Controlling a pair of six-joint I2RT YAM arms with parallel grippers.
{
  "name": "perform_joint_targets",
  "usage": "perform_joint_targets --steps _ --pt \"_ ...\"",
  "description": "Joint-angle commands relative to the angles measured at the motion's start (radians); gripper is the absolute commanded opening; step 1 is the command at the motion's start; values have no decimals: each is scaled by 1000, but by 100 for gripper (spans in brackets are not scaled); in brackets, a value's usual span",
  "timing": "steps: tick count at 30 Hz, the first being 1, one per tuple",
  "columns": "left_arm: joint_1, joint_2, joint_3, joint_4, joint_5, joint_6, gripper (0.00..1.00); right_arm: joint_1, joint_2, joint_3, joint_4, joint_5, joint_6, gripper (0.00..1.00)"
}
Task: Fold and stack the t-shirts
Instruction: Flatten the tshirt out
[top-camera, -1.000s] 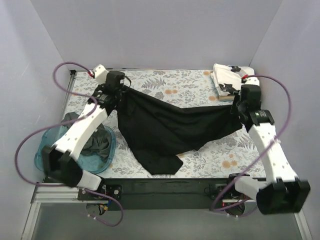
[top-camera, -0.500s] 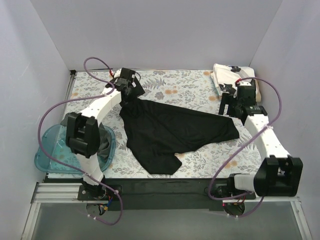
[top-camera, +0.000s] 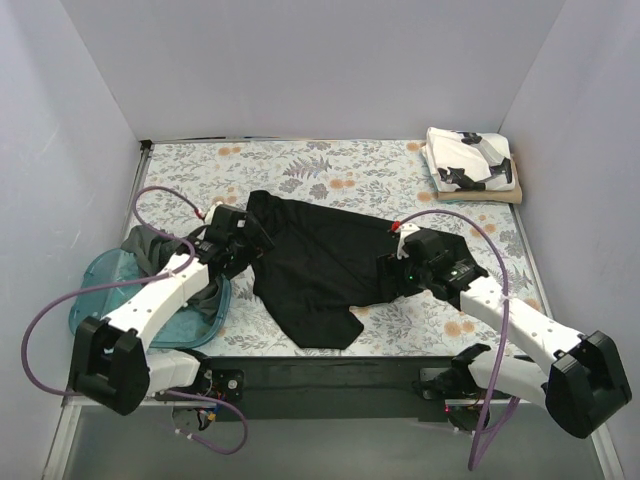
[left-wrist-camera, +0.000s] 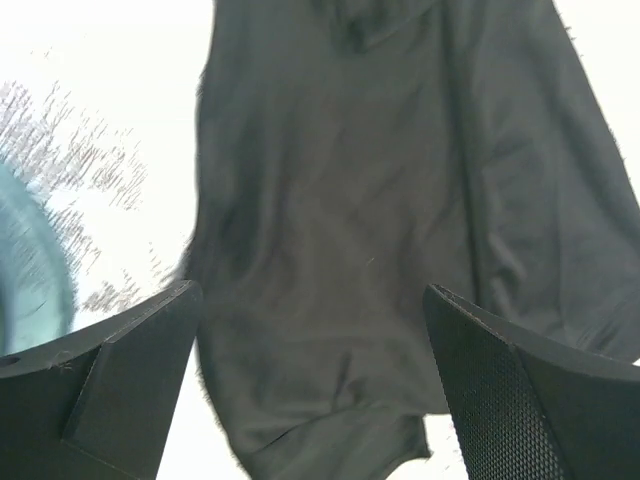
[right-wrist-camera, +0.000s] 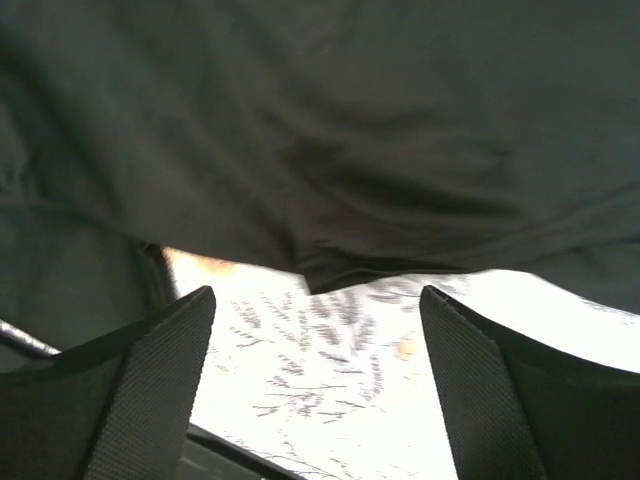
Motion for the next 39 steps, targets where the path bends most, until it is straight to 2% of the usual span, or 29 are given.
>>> perform_joint_targets --steps 1,3,5,12,13,14,16,21,25,29,33,39 --pt "-3 -104 -73 16 19 -35 92 66 46 7 80 56 62 84" --pt "-5 -127 -101 13 31 -41 92 95 98 14 83 97 85 81" --pt "-5 -146 -130 21 53 -47 93 101 144 21 92 117 105 68" --pt "-6 -126 -191 26 77 -52 93 127 235 34 105 134 139 62" --pt "-6 -124 -193 27 80 -52 93 130 241 34 108 134 141 58" --pt "-6 -121 -199 30 82 -52 93 134 250 34 109 134 141 39" --pt "-6 -118 -204 35 85 -50 93 137 250 43 109 151 148 24" --pt "-5 -115 -207 43 79 -46 93 141 215 76 74 203 158 15" --pt "-6 -100 -197 44 77 -49 93 140 191 102 24 257 156 13" --pt "-5 -80 -174 47 76 -41 93 140 180 152 -29 364 141 1" --pt "-6 -52 -141 50 50 -36 93 115 184 191 -63 430 125 1" --pt "-5 37 -35 52 8 -46 93 -12 132 181 -83 455 98 1"
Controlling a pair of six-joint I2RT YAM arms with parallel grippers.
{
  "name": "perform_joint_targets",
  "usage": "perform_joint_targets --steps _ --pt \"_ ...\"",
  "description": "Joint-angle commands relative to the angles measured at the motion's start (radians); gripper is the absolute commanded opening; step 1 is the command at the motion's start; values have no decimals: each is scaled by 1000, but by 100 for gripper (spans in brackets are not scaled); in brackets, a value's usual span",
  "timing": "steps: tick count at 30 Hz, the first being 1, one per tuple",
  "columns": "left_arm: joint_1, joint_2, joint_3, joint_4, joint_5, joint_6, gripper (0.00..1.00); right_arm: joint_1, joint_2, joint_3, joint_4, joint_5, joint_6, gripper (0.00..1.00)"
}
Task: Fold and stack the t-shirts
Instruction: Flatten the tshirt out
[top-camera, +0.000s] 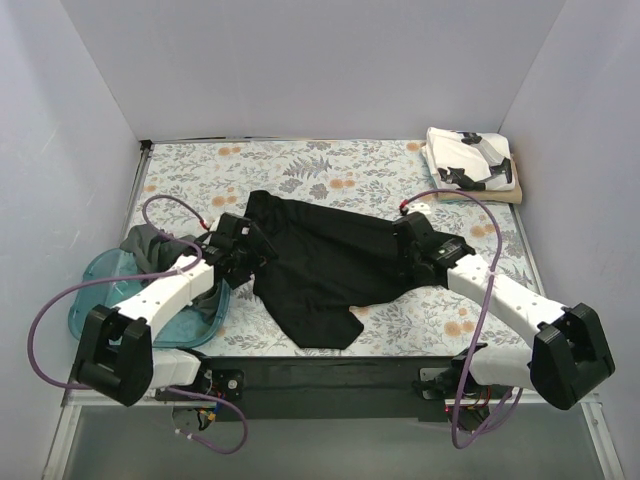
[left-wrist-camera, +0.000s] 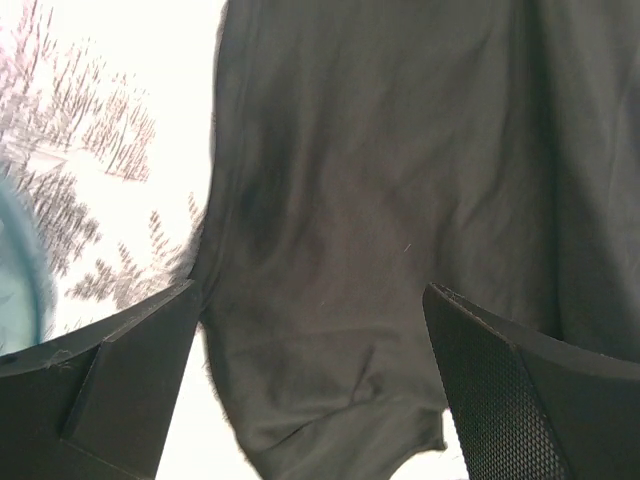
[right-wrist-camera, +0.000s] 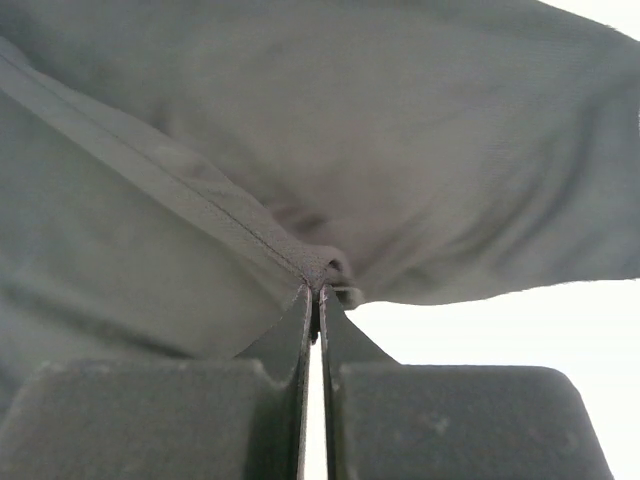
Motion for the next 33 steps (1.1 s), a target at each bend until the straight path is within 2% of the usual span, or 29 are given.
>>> perform_joint_targets --steps 1,5,13,18,27,33 --pt "3 45 99 6 -51 4 93 -102 -70 14 -34 58 -38 1" --pt "10 150 205 10 -97 7 92 -164 -122 -12 -33 32 -84 1" --pt "55 442 432 29 -145 22 87 -176 -137 -29 -5 -25 -136 1" --pt "91 531 519 24 -163 46 77 -187 -124 -33 1 -31 -148 1" --pt "143 681 638 58 -153 73 72 -202 -108 -35 21 -59 -162 1" --pt "152 761 766 65 -139 114 57 -210 -102 -38 27 -66 -168 1"
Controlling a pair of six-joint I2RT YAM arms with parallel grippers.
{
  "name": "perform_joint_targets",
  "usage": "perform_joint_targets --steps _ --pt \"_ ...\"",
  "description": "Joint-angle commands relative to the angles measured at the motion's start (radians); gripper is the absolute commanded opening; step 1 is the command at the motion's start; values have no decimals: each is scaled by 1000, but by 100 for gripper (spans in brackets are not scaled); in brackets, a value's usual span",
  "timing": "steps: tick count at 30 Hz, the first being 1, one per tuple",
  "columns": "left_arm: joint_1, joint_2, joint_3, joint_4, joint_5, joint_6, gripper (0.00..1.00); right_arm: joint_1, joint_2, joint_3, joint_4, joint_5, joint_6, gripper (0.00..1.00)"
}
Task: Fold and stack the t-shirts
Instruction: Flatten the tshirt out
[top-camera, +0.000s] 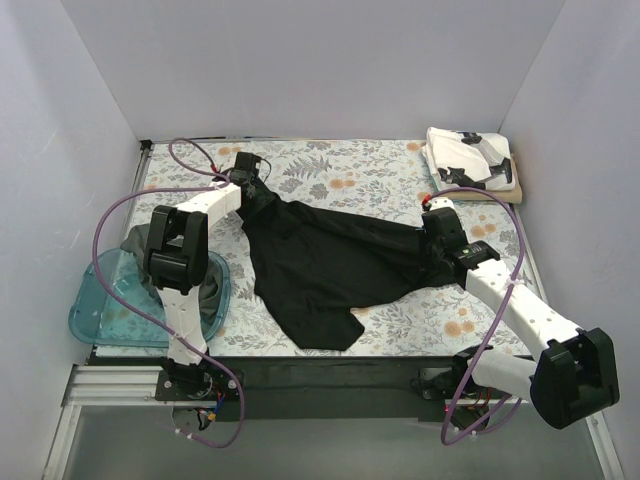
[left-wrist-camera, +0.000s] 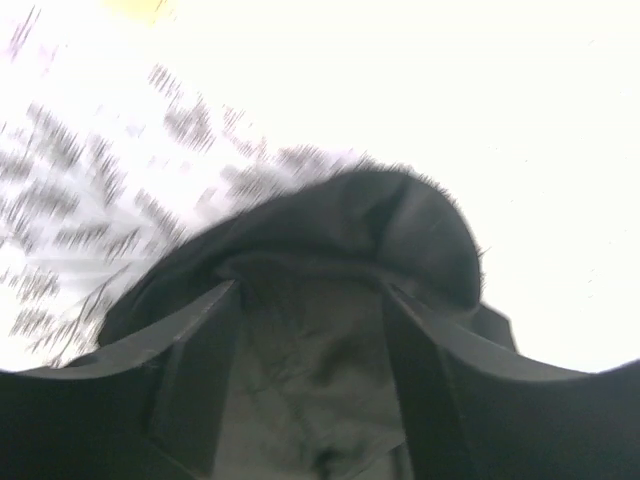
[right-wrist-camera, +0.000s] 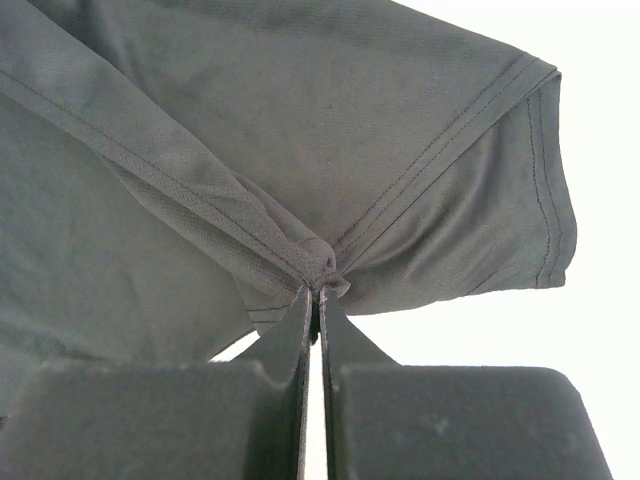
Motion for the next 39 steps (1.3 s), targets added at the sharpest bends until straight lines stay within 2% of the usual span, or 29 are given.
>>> perform_joint_targets --steps 1,8,13,15,18,20,28,37,39 --pt "7 26 94 16 -12 39 55 -8 4 -7 39 -8 -13 1" --pt "8 121 203 4 -30 73 52 -17 25 -1 46 -18 -21 1" --pt "8 193 288 7 10 106 48 -20 35 -4 53 -21 -24 1" --pt "8 210 314 7 10 109 41 -21 39 -5 58 -21 -25 1" --pt "10 221 341 4 4 119 10 -24 48 -5 58 -22 -29 1" --pt "10 216 361 4 4 132 0 -24 53 -7 59 -24 -30 1" --pt "10 156 380 4 7 185 0 -28 50 -13 61 -25 -29 1" --pt "8 -143 138 34 -8 180 0 -29 -22 30 63 -2 -27 1" --pt "10 -234 124 36 -25 179 0 -31 -59 71 59 15 -36 1"
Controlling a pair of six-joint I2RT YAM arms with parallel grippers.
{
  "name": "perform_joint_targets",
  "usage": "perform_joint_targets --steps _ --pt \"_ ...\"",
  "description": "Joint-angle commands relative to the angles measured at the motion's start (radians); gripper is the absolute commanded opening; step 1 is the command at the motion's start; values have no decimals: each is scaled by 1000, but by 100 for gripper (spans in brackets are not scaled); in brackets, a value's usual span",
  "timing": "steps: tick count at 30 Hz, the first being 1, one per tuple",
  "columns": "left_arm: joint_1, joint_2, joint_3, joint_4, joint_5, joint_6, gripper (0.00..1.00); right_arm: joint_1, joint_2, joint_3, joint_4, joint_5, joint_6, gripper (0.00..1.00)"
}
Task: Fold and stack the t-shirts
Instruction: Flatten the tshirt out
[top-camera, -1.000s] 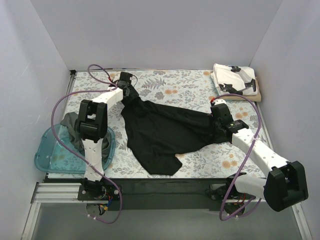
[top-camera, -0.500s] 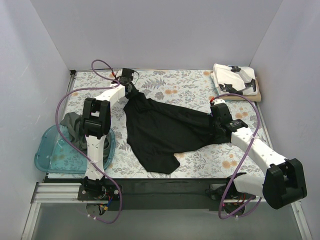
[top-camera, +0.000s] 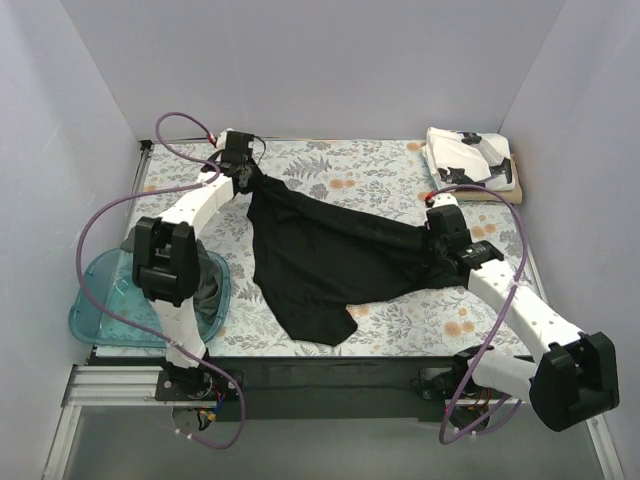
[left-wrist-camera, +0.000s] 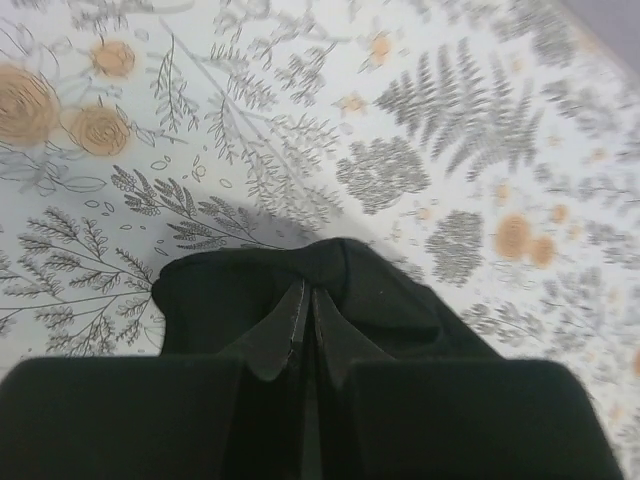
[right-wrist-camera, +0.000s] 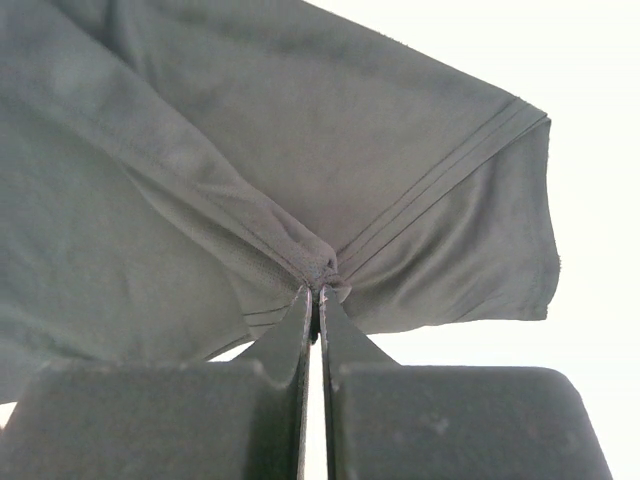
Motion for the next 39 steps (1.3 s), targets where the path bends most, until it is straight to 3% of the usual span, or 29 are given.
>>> perform_joint_targets --steps 1,7,11,16,20,24,29,35,37,39 --pt "4 -213 -21 33 -39 9 0 -7 -76 88 29 47 -22 1" --pt "4 -611 -38 33 -82 -13 0 -5 -221 359 -26 102 -70 1" --pt "2 -934 -16 37 -78 -19 0 -7 -335 585 -83 10 -116 1" --pt "2 -1072 115 -24 -11 1 0 -7 -384 836 -147 -134 -162 1" --pt "4 -1095 269 -97 81 1 0 -7 -392 997 -180 -165 -193 1" --pt "4 -1069 271 -92 92 6 0 -7 -373 998 -175 -122 -199 1" --pt "4 -1010 173 -29 79 9 0 -7 -301 943 -138 2 -202 1" --pt "4 -826 -45 88 -9 6 0 -7 -124 773 -25 263 -265 1" --pt "4 -754 -108 117 -18 6 0 -28 -38 698 20 266 -274 1" --pt "4 -607 -126 148 -47 12 0 -64 24 653 79 166 -256 1"
